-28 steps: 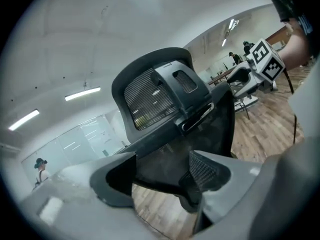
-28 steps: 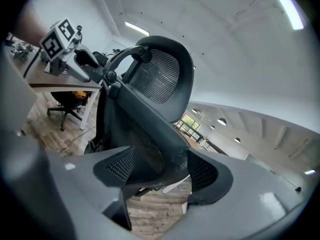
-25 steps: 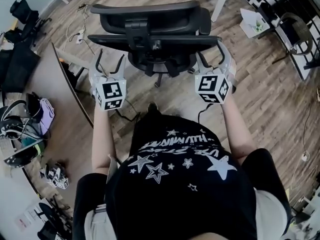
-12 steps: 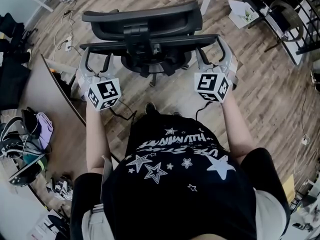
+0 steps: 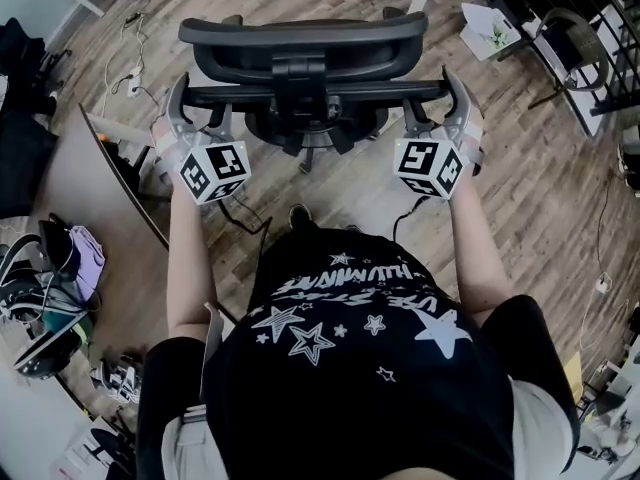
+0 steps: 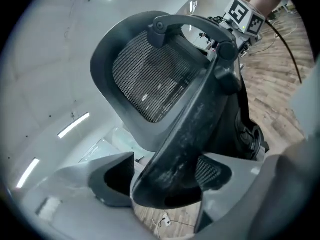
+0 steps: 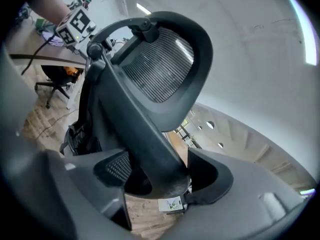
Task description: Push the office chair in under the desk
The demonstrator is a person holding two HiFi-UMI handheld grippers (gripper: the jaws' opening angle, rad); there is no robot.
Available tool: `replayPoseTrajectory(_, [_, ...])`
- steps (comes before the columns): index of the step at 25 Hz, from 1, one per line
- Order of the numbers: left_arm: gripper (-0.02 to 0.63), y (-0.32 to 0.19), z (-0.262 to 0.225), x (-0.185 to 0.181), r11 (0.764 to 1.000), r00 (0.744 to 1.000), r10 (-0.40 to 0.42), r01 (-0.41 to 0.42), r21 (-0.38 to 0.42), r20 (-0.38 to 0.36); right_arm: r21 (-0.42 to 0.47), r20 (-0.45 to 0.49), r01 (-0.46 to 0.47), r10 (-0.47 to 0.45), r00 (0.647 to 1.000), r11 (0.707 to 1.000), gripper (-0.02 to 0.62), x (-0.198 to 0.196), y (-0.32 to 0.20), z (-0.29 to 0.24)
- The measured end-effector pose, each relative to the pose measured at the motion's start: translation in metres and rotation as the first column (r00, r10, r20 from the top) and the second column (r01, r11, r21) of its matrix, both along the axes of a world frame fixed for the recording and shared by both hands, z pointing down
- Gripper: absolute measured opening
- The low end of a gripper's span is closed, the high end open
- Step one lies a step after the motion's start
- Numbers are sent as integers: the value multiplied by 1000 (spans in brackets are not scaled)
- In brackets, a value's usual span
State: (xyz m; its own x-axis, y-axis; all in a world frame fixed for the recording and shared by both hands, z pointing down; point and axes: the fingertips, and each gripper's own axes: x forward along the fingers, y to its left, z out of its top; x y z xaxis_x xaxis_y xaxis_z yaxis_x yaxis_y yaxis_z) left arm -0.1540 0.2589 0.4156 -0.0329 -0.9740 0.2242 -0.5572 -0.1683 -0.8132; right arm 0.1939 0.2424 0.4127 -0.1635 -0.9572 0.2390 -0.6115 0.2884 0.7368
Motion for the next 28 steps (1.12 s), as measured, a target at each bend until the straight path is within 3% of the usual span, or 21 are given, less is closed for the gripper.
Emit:
replayPoseTrajectory(3, [348,-6,3,-1,1000,1000,25,-25,14,-6,6,-39,-10,10,999,1000,333,-2,-7,4])
replayPoseTrajectory(10, [339,-10,-2,0,996,998,59,-58,67,-10,13,-31,-8,8,999,1000,328,-5,-14,4])
replayPoseTrajectory(15, [339,-30,-2,-10,996,997,79,-79,52,-9,31,-39,-8,9,999,999,327,-16,-29,2])
replayPoseTrajectory(21, [339,-67,2,-30,987,987,160,-160,-2,22,35,-49,-21,23,999,999,325,-35,-53,2])
replayPoseTrajectory(25, [341,-94,1,-32,977,977,212,-212,5,-20,17,-65,-66,67,996,998,316,-39,-68,5])
replayPoseTrajectory(28, [341,-119,2,-34,978,978,209,-209,-2,-11,17,-70,-106,107,992,994,313,-39,-83,4])
